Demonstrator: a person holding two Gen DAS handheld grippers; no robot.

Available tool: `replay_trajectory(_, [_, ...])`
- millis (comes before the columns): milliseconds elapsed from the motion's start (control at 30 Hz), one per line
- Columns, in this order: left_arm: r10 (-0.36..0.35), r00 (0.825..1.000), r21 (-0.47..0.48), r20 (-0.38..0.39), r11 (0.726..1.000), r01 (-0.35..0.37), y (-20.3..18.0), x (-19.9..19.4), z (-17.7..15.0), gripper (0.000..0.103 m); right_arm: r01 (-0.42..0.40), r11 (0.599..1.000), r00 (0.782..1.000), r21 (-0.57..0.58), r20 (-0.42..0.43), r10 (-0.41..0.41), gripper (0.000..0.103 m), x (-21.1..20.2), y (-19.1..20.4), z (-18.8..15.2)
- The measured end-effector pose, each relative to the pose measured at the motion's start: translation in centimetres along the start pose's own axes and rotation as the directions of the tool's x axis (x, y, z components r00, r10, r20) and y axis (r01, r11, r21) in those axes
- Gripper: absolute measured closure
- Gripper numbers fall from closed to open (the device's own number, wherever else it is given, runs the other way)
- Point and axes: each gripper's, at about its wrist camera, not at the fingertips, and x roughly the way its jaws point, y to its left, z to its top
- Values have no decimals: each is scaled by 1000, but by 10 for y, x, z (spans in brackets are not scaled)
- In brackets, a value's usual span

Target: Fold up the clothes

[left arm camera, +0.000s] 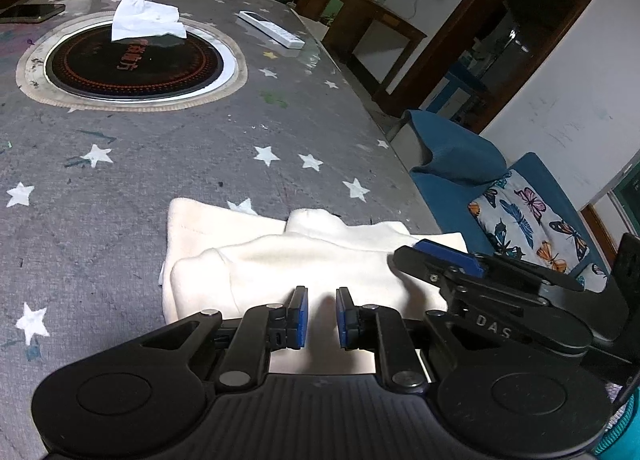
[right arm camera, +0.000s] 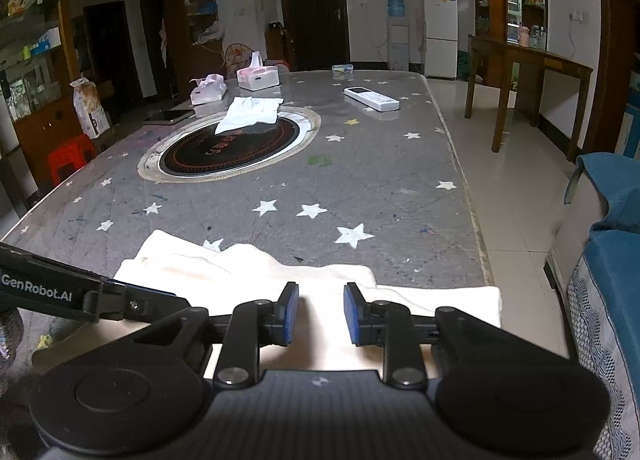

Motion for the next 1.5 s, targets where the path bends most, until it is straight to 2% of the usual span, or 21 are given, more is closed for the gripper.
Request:
replay_trajectory(100, [1,1000,10,5,1000,-1,-4,-4,-3,77,0,1000,1000,12,10,0,74,-8,-2,-2])
replay_trajectory(133, [2,1000,19,8,1000,-3,-6,-5,-5,75,0,1000,1000,16,14,0,67,-11,-2,-3])
replay_trajectory(433, [15,1000,89,25,996,-17,-24,-23,-26,61,-1,1000,1000,25,23,1,61,-44,3,-27])
replay_trajectory(500, [20,999,102,31,995,-23,-26,-27,-31,57,-1,1000,1000,30,24,1,57,-52,4,-33])
replay_trajectory(567, [27,999,117,37,993,-31,-28,-31,-36,54,1,1000,1000,31,25,-1,49,-59,7,-39])
replay_trajectory(700, [36,998,132,46,990,-42,-30,-39,-44,49,0,999,1000,34,29,-1,47,-70,13,-47])
replay_trajectory(833, [41,997,143,57,989,-49,-30,-47,-51,44,5,999,999,32,36,-7,38,-80,19,-54])
replay_trajectory(900, [46,997,151,67,987,-55,-30,-52,-55,38,5,999,999,32,38,-6,35,-84,23,-57])
replay_trajectory(1033, [52,995,170,85,983,-66,-30,-60,-61,31,17,999,999,33,47,-19,29,-92,29,-63])
replay_trajectory(1133, [55,994,181,98,981,-72,-30,-66,-65,27,30,999,998,40,54,-32,18,-96,33,-66])
replay_trajectory(1200, [56,993,187,105,979,-75,-30,-70,-68,21,43,998,997,35,59,-45,16,-99,36,-68])
replay_trajectory(1267, [58,992,191,114,978,-80,-29,-73,-71,16,49,998,997,36,64,-52,9,-101,39,-69])
replay_trajectory(1433, [69,988,200,139,975,-96,-27,-80,-78,7,73,997,994,27,75,-75,0,-106,47,-71])
replay_trajectory(1500, [66,987,197,146,976,-94,-25,-82,-79,1,81,996,994,22,77,-83,0,-107,49,-71])
